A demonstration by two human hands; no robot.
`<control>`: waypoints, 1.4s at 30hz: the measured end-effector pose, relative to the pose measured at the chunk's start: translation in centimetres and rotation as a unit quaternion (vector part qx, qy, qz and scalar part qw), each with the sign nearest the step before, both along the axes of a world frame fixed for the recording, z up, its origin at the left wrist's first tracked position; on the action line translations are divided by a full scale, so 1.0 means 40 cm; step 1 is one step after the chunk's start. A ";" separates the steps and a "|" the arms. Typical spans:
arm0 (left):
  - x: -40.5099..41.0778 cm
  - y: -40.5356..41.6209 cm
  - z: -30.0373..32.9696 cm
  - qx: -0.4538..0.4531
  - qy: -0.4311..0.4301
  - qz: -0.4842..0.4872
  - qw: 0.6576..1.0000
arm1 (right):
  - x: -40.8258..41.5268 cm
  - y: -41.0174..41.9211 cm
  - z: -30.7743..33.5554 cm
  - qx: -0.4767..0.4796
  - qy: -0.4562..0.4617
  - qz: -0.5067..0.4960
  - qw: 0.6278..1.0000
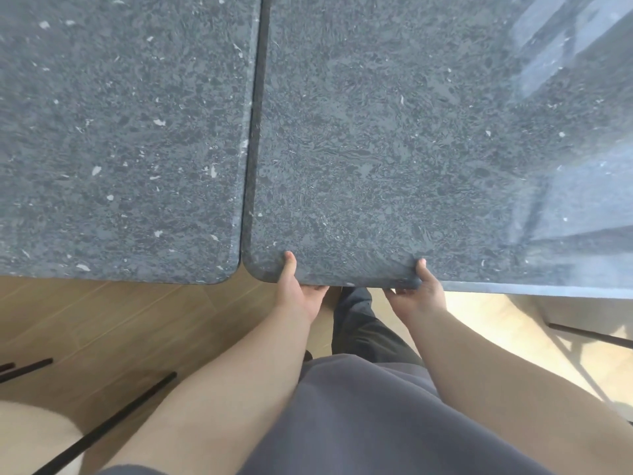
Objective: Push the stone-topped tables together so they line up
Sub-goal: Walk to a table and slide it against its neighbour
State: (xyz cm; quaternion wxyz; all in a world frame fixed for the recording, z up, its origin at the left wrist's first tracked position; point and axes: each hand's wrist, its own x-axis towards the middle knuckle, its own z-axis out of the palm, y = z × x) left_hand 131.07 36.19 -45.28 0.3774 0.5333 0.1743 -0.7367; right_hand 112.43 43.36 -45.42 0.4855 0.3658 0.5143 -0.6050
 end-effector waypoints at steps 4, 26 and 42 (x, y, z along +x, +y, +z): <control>0.005 0.003 -0.015 0.003 -0.002 0.003 1.000 | -0.021 0.012 -0.002 -0.025 -0.024 0.006 0.999; 0.045 0.013 -0.036 -0.070 0.030 -0.052 0.996 | -0.007 0.048 -0.002 -0.095 -0.009 -0.006 0.995; 0.067 0.037 -0.042 -0.085 0.022 -0.084 0.993 | 0.021 0.082 0.013 -0.071 0.012 -0.002 0.997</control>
